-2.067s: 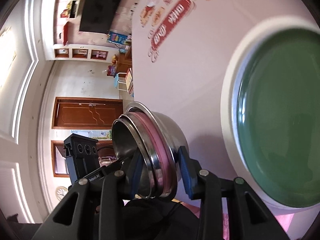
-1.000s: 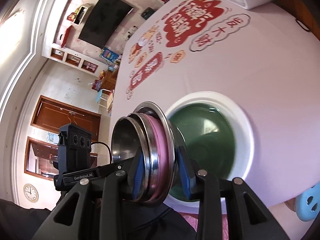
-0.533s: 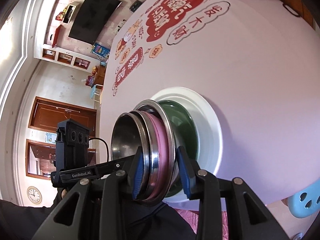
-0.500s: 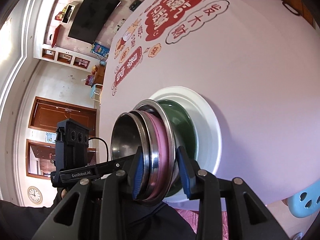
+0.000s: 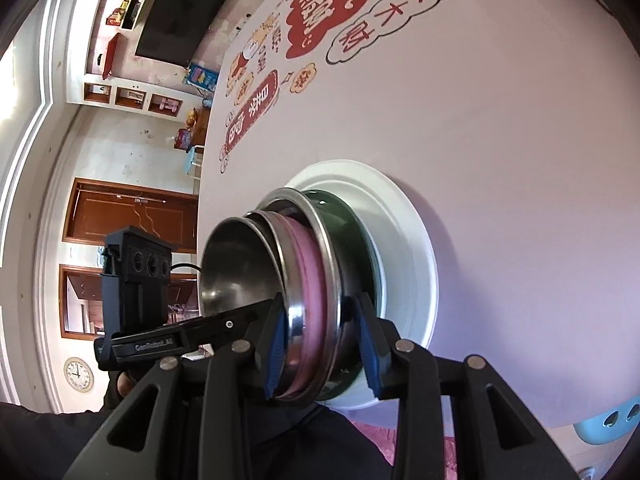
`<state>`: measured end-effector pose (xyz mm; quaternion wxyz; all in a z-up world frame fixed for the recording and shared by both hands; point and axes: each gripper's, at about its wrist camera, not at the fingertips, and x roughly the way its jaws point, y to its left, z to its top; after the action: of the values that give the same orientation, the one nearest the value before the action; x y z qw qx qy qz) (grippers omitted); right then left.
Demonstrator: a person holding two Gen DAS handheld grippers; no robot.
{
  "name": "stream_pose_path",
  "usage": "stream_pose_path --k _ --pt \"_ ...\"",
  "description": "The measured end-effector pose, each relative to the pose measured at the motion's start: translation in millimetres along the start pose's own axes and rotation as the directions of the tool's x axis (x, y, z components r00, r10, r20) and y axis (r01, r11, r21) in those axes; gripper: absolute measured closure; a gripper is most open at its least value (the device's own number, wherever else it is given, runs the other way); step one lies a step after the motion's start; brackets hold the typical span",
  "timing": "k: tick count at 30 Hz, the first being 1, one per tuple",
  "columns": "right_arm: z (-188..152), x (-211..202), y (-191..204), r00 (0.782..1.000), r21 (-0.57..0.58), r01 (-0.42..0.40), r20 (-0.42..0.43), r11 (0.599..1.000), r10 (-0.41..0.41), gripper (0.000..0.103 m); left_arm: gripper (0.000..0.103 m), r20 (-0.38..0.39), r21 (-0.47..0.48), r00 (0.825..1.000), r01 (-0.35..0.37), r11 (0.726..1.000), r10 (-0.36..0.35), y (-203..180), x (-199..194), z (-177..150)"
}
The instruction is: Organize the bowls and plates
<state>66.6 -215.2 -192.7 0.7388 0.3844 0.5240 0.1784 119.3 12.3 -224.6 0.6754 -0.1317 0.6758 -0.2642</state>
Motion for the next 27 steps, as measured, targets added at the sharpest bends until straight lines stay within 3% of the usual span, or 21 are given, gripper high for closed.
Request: stream_pose_path --k 8,14,21,22,25,27 --pt "6 2 2 1.0 -0.027 0.007 -0.026 1.0 -0.008 0.069 0.053 0.006 -0.022 1.0 0.008 1.0 -0.008 4 1 -2" --pt "8 4 17 0.996 -0.086 0.083 -0.023 0.993 -0.085 0.067 0.052 0.026 -0.039 0.999 0.027 0.999 -0.026 11 -3 -7" --pt "-3 1 19 0.99 -0.017 0.122 0.069 0.992 -0.12 0.065 0.036 0.105 -0.027 0.99 0.097 0.995 -0.094 23 -31 -20" --pt "-5 0 19 0.988 -0.003 0.125 0.087 0.992 -0.124 0.064 0.035 0.114 -0.022 0.988 0.103 0.994 -0.1 25 -36 -23" --pt "-14 -4 22 0.981 0.026 0.136 0.139 0.99 -0.138 0.046 0.034 0.13 -0.002 0.984 0.122 0.993 -0.12 32 -50 -30" --pt "-20 -8 27 0.97 0.043 0.151 0.185 0.988 -0.156 0.042 0.034 0.132 0.022 0.984 0.118 0.993 -0.12 34 -57 -35"
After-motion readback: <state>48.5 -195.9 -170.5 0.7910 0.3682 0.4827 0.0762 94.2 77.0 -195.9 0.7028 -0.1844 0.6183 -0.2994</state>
